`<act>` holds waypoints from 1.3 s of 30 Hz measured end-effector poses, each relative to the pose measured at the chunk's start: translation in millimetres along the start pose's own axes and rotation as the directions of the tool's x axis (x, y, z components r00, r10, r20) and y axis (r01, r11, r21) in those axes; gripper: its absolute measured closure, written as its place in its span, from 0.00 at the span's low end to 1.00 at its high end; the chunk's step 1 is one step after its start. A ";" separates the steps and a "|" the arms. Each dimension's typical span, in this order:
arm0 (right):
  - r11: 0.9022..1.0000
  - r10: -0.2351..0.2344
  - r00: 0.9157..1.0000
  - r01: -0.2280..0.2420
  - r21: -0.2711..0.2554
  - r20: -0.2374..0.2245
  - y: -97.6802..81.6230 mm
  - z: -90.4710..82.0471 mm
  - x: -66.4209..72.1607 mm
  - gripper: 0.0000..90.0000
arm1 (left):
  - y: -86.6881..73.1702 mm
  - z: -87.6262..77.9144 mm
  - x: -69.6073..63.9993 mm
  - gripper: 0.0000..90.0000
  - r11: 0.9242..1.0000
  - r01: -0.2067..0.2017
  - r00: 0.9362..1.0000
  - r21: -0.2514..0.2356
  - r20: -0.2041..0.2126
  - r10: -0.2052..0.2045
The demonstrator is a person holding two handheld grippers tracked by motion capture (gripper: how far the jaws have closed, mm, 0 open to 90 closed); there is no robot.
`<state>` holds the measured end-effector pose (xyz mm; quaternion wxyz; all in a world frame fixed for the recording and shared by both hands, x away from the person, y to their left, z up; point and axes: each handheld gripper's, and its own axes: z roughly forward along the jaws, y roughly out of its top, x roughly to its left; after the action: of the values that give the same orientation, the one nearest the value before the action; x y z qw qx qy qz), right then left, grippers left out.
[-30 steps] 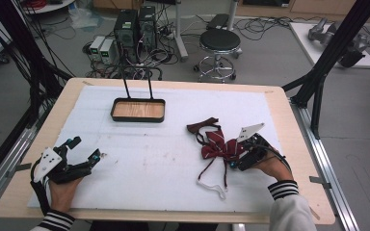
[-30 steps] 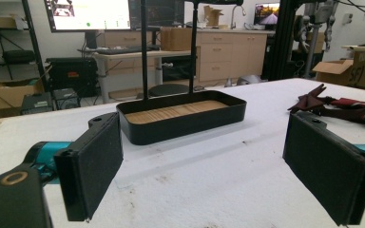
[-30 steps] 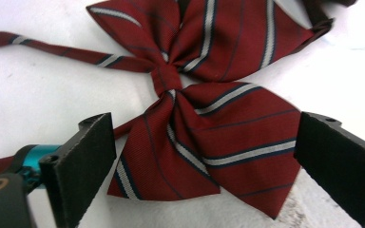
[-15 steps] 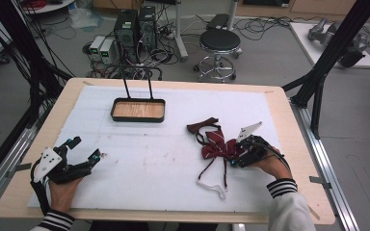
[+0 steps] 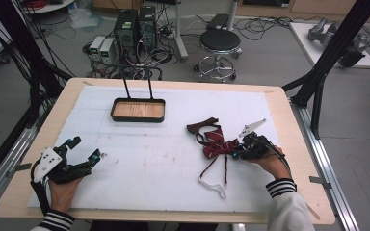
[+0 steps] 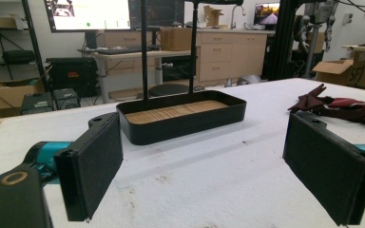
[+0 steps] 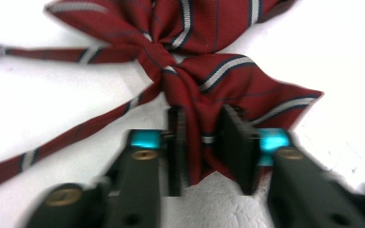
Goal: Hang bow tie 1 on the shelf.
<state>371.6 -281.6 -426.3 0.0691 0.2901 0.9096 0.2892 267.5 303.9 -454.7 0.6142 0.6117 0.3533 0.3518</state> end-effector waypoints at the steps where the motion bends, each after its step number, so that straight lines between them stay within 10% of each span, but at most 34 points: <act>1: 1.000 0.013 1.000 -0.013 0.003 0.007 0.6 -0.4 0.4 0.91 | 0.0 0.0 0.0 0.15 1.000 0.000 1.000 0.000 0.000 0.000; 24: 0.990 -0.023 1.000 0.022 -0.138 -0.001 8.0 -9.6 9.2 0.93 | -0.1 -0.4 -0.1 0.15 1.000 -0.001 1.000 -0.004 -0.002 0.001; 32: 0.968 -0.016 1.000 0.013 -0.252 -0.012 10.3 -16.7 11.1 0.93 | 0.7 1.6 0.6 0.15 1.000 0.003 1.000 0.013 0.002 -0.003; 39: 0.924 -0.032 0.998 0.011 -0.383 -0.048 13.3 -22.7 12.8 0.93 | 3.8 7.8 0.9 0.15 0.998 0.000 1.000 0.062 0.007 -0.001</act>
<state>360.9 -276.5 -399.6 0.1034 0.2532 0.8404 0.4679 274.6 300.8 -450.9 0.5964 0.6315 0.3620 0.3384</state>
